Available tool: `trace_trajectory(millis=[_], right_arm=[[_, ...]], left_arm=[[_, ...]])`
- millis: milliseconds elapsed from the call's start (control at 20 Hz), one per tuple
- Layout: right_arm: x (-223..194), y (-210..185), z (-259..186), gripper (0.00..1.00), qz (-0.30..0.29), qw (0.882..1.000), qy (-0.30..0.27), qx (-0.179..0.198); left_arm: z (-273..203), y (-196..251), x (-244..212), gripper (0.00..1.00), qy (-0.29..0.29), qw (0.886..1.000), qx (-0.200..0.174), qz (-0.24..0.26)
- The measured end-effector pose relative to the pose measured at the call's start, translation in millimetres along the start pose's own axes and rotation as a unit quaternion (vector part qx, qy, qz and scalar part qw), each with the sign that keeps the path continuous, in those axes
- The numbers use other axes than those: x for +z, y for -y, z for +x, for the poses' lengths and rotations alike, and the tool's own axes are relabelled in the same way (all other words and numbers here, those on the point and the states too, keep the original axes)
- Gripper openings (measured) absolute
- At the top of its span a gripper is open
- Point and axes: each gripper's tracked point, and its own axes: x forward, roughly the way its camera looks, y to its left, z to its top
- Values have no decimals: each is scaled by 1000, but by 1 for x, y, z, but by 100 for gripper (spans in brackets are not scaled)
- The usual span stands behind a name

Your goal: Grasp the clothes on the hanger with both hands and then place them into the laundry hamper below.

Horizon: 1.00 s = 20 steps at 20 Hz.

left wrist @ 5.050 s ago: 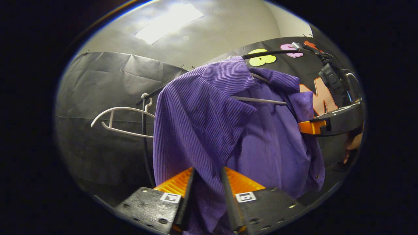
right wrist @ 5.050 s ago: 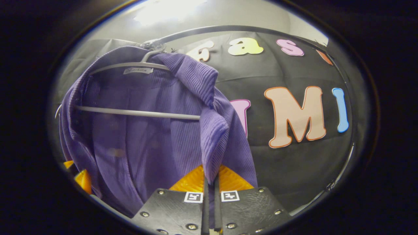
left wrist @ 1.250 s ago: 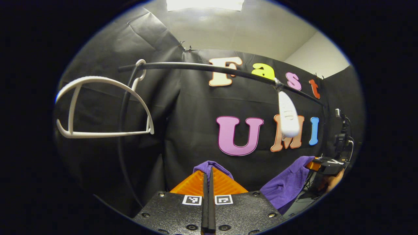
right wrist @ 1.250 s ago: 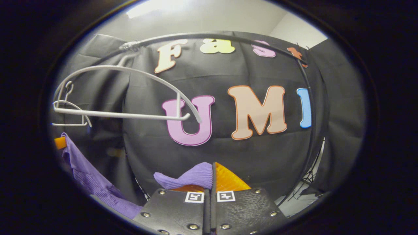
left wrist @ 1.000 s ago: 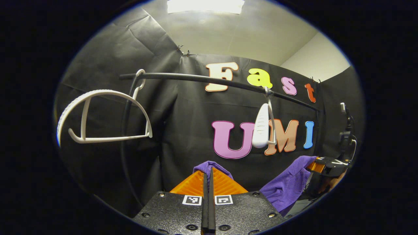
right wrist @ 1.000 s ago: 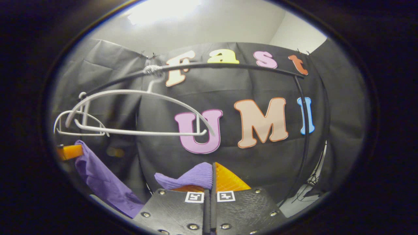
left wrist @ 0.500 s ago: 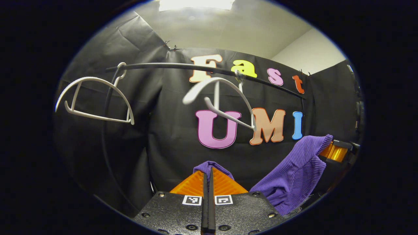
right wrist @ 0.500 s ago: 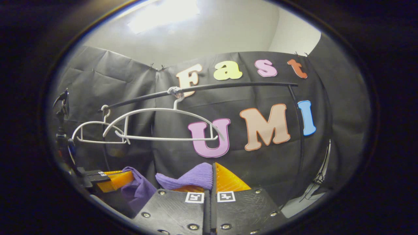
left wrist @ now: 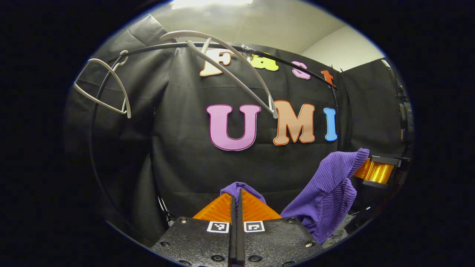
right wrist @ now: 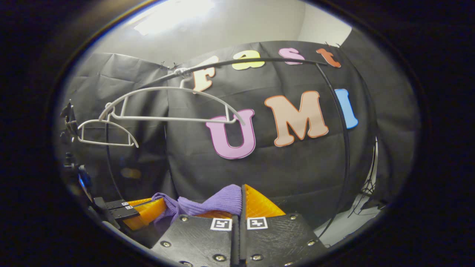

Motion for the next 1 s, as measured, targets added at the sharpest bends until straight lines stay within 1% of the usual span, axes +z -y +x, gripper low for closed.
trace_trajectory(millis=[150, 300, 400, 500, 700, 800, 1000], right_arm=[[-41, 4, 15, 1, 6, 1000, -24, -3], [-85, 11, 30, 1, 8, 998, -58, -6], [-115, 8, 36, 1, 15, 996, -84, 3], [-148, 12, 39, 1, 15, 994, -108, -1], [-212, 19, 46, 1, 20, 989, -149, -10], [-242, 23, 47, 1, 25, 984, -177, -15], [-294, 34, 41, 1, 31, 975, -218, -31]], left_arm=[[14, 3, -27, 0, -2, 1000, -11, 10], [25, 6, -64, 0, -15, 1000, -18, 11], [31, 4, -87, 0, -27, 999, -22, 13], [37, 2, -112, 0, -39, 999, -25, 19], [44, -7, -162, 0, -67, 997, -26, 32], [45, -11, -188, 0, -83, 995, -26, 40], [49, -18, -229, 0, -107, 993, -26, 32]])
